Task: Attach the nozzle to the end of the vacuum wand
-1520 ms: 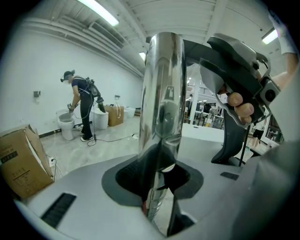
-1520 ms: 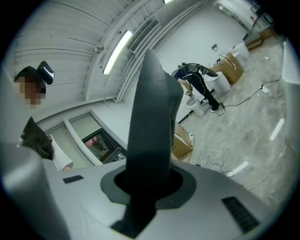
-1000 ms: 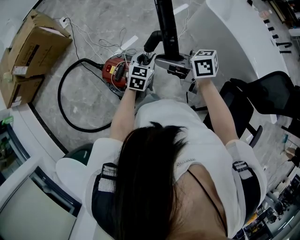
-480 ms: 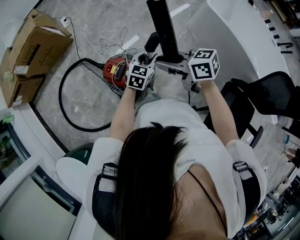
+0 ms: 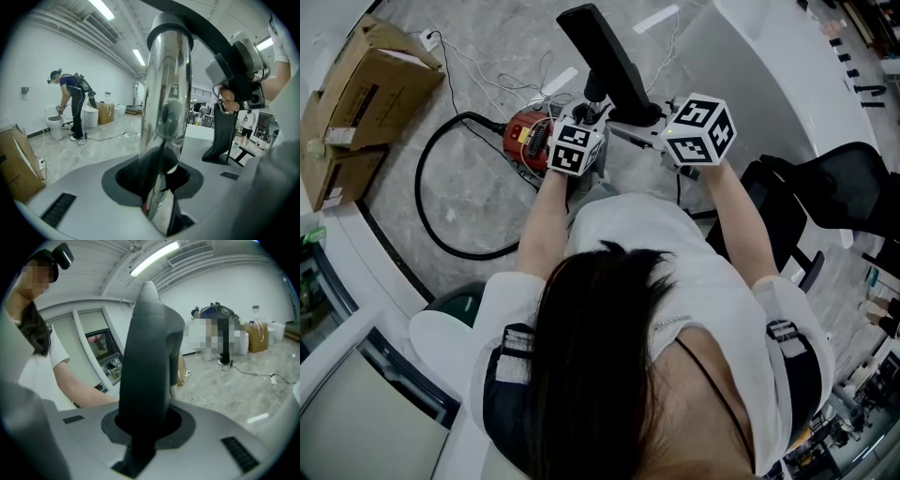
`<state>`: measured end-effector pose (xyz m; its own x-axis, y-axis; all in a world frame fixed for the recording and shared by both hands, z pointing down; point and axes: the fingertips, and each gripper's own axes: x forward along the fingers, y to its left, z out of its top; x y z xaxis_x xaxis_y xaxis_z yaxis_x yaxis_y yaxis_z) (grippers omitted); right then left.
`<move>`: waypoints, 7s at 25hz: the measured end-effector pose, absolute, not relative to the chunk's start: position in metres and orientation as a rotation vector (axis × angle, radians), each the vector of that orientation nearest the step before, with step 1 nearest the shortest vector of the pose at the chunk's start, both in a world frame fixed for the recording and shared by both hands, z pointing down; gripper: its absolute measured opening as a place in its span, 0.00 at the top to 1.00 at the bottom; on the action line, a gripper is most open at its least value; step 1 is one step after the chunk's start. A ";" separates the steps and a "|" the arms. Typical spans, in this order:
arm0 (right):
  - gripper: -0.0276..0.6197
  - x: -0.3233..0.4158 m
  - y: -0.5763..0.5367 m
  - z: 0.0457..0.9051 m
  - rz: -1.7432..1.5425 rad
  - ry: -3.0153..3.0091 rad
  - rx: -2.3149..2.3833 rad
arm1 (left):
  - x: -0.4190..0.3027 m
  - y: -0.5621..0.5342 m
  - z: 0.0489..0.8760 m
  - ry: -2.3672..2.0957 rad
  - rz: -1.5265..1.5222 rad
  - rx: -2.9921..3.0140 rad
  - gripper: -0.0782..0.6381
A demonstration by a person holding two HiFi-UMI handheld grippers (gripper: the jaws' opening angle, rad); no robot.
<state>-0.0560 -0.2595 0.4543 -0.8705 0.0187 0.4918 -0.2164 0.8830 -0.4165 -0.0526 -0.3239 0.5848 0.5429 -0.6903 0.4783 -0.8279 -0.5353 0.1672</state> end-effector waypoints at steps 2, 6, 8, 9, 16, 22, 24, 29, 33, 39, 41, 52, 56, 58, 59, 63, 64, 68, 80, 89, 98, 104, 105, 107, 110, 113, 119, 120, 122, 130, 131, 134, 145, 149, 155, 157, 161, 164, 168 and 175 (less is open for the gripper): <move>0.85 -0.055 -0.259 0.455 0.579 -2.543 0.145 | -0.053 -0.324 0.585 -1.260 0.499 2.401 0.72; 0.85 -0.054 -0.258 0.457 0.483 -2.513 0.147 | -0.051 -0.324 0.584 -1.263 0.496 2.398 0.72; 0.85 -0.053 -0.259 0.461 0.448 -2.495 0.156 | -0.051 -0.324 0.585 -1.246 0.506 2.404 0.72; 0.85 -0.053 -0.260 0.464 0.433 -2.482 0.162 | -0.051 -0.324 0.585 -1.242 0.508 2.405 0.72; 0.85 -0.052 -0.263 0.475 0.327 -2.416 0.187 | -0.051 -0.324 0.585 -1.220 0.520 2.413 0.72; 0.86 -0.052 -0.265 0.478 0.267 -2.399 0.206 | -0.052 -0.325 0.586 -1.207 0.525 2.410 0.72; 0.86 -0.052 -0.265 0.478 0.250 -2.392 0.208 | -0.052 -0.325 0.586 -1.206 0.534 2.409 0.72; 0.86 -0.049 -0.264 0.482 0.232 -2.395 0.226 | -0.051 -0.323 0.585 -1.224 0.533 2.401 0.72; 0.86 -0.048 -0.264 0.482 0.193 -2.363 0.215 | -0.049 -0.323 0.586 -1.204 0.548 2.414 0.72; 0.86 -0.040 -0.262 0.485 0.119 -2.332 0.130 | -0.043 -0.320 0.588 -1.163 0.588 2.441 0.73; 0.85 -0.037 -0.261 0.485 0.096 -2.316 0.093 | -0.040 -0.318 0.588 -1.146 0.612 2.457 0.73; 0.85 -0.046 -0.257 0.486 0.205 -2.336 0.180 | -0.050 -0.324 0.591 -1.305 0.676 2.415 0.74; 0.85 -0.047 -0.257 0.484 0.226 -2.355 0.174 | -0.051 -0.325 0.591 -1.308 0.672 2.417 0.74; 0.85 -0.048 -0.259 0.483 0.223 -2.361 0.177 | -0.050 -0.327 0.592 -1.304 0.701 2.410 0.73; 0.85 -0.049 -0.259 0.483 0.220 -2.362 0.179 | -0.050 -0.327 0.593 -1.309 0.711 2.403 0.73; 0.85 -0.049 -0.259 0.484 0.212 -2.326 0.190 | -0.050 -0.325 0.596 -1.317 0.766 2.418 0.73; 0.85 -0.049 -0.261 0.483 0.202 -2.313 0.199 | -0.050 -0.326 0.596 -1.316 0.778 2.429 0.73; 0.85 -0.049 -0.261 0.482 0.207 -2.318 0.221 | -0.054 -0.326 0.595 -1.328 0.682 2.396 0.73; 0.85 -0.045 -0.261 0.483 0.205 -2.336 0.241 | -0.057 -0.319 0.589 -1.331 0.596 2.366 0.71; 0.84 -0.045 -0.262 0.485 0.197 -2.339 0.258 | -0.067 -0.312 0.589 -1.332 0.552 2.337 0.60; 0.77 -0.042 -0.268 0.483 0.190 -2.332 0.277 | -0.069 -0.308 0.589 -1.303 0.522 2.337 0.58; 0.68 -0.042 -0.264 0.484 0.218 -2.355 0.259 | -0.070 -0.304 0.593 -1.301 0.522 2.322 0.58; 0.67 -0.042 -0.264 0.483 0.223 -2.360 0.256 | -0.070 -0.304 0.594 -1.301 0.523 2.319 0.58; 0.63 -0.042 -0.262 0.483 0.239 -2.372 0.240 | -0.070 -0.304 0.594 -1.301 0.522 2.312 0.58; 0.56 -0.039 -0.260 0.482 0.269 -2.402 0.227 | -0.069 -0.302 0.594 -1.304 0.509 2.301 0.57; 0.52 -0.036 -0.264 0.478 0.282 -2.435 0.264 | -0.067 -0.299 0.593 -1.290 0.512 2.309 0.57; 0.47 -0.030 -0.270 0.474 0.316 -2.486 0.305 | -0.065 -0.294 0.594 -1.284 0.512 2.298 0.55; 0.47 -0.030 -0.270 0.473 0.332 -2.498 0.313 | -0.065 -0.293 0.595 -1.281 0.514 2.298 0.54; 0.46 -0.027 -0.272 0.471 0.347 -2.522 0.345 | -0.063 -0.290 0.594 -1.272 0.513 2.294 0.52; 0.43 -0.019 -0.271 0.464 0.366 -2.584 0.406 | -0.066 -0.279 0.590 -1.280 0.507 2.286 0.49; 0.43 -0.017 -0.271 0.464 0.379 -2.595 0.413 | -0.067 -0.276 0.589 -1.283 0.508 2.282 0.49; 0.43 -0.010 -0.271 0.462 0.402 -2.619 0.454 | -0.068 -0.270 0.587 -1.299 0.499 2.269 0.49; 0.42 0.019 -0.261 0.457 0.444 -2.658 0.562 | -0.066 -0.247 0.576 -1.326 0.478 2.240 0.49; 0.42 0.032 -0.255 0.453 0.434 -2.666 0.616 | -0.065 -0.239 0.567 -1.365 0.426 2.221 0.49; 0.42 0.045 -0.252 0.450 0.436 -2.681 0.710 | -0.069 -0.236 0.543 -1.457 0.335 2.202 0.49; 0.42 0.047 -0.251 0.449 0.448 -2.692 0.746 | -0.068 -0.233 0.536 -1.487 0.339 2.197 0.49; 0.42 0.049 -0.247 0.448 0.470 -2.709 0.776 | -0.063 -0.225 0.523 -1.510 0.366 2.236 0.49; 0.42 0.052 -0.245 0.448 0.472 -2.707 0.814 | -0.060 -0.219 0.512 -1.517 0.354 2.244 0.49; 0.42 0.059 -0.244 0.451 0.444 -2.672 0.889 | -0.054 -0.212 0.494 -1.529 0.305 2.257 0.49; 0.42 0.064 -0.234 0.458 0.451 -2.630 0.969 | -0.063 -0.212 0.485 -1.634 0.248 2.122 0.52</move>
<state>0.0645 -0.2340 0.4579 -0.7266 -0.5707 0.3825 -0.6656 0.7228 -0.1860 -0.0632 -0.2122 0.4852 0.2830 -0.8701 0.4035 -0.9507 -0.1987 0.2382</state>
